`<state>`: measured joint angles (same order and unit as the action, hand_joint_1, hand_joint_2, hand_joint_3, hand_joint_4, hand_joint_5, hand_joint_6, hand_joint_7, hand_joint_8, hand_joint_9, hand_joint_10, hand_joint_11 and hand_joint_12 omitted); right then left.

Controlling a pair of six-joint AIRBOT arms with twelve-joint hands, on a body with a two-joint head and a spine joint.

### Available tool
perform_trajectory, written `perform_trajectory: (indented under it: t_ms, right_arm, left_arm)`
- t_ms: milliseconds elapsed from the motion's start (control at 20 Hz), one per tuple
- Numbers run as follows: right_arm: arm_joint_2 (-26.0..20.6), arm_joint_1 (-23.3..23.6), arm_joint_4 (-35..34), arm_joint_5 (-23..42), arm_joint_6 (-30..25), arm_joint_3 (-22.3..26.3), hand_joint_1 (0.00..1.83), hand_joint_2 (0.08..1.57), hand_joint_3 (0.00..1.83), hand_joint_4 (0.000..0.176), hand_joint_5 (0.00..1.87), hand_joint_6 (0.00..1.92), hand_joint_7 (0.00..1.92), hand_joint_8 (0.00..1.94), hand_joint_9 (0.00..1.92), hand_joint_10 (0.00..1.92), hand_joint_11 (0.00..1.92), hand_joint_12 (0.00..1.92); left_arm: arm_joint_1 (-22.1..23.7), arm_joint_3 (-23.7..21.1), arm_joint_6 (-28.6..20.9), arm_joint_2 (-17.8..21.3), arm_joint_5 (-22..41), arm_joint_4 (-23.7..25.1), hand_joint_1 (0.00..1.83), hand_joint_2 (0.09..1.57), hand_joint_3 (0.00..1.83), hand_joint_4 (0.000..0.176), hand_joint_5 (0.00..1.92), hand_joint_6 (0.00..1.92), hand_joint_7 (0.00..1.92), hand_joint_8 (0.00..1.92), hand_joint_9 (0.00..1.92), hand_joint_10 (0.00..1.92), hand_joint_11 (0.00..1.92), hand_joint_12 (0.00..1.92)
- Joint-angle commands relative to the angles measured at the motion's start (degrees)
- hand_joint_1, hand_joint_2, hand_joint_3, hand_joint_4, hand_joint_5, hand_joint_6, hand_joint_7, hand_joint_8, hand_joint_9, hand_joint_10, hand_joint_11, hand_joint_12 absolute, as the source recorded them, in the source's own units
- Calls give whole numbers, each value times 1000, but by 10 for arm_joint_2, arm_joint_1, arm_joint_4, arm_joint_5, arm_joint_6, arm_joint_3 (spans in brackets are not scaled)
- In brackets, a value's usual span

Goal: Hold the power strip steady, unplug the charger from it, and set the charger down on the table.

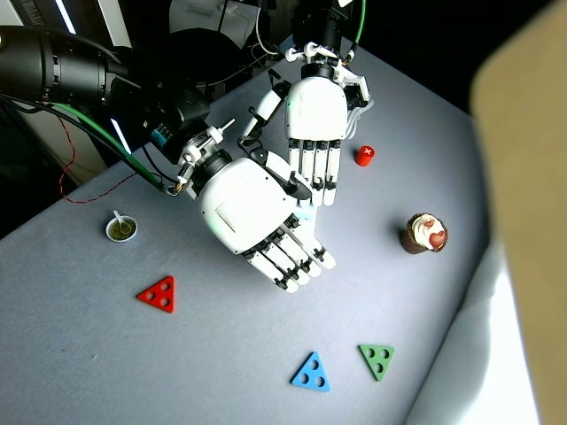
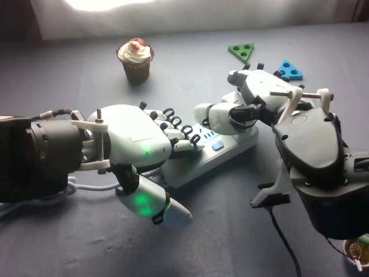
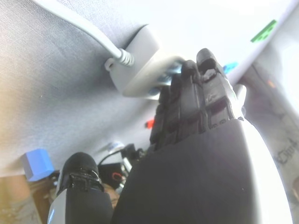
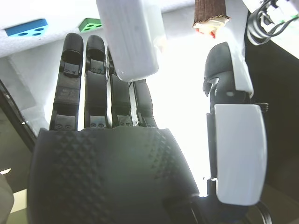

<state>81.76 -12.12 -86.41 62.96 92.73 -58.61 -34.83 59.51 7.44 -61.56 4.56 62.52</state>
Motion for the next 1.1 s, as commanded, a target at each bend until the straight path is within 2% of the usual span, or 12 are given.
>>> perform_trajectory:
  t_ms: [0,550,1000,1050]
  right_arm:
    - [-5,-1,43,25,-6,-2,646,1071,0,0,292,11,363,11,357,8,245,297]
    - [-2,-3,43,22,-7,-6,644,1069,0,0,287,3,359,7,355,4,224,315]
    - [-29,-7,38,33,-4,17,690,1066,2,0,304,2,378,4,369,4,242,350]
    - [-30,-7,37,33,-4,18,687,1069,1,0,319,3,401,2,388,3,236,406]
  left_arm:
    - [-1,-4,-1,-3,30,1,0,1020,0,0,141,1,186,3,175,5,125,199]
    - [-1,-7,-1,-5,30,6,0,1023,1,0,132,0,180,0,171,1,133,201]
    - [-8,-7,-1,-10,30,8,0,1025,1,0,131,2,173,4,162,6,126,199]
    - [-8,-6,-1,-11,29,8,0,1018,0,0,125,0,169,2,158,4,122,197]
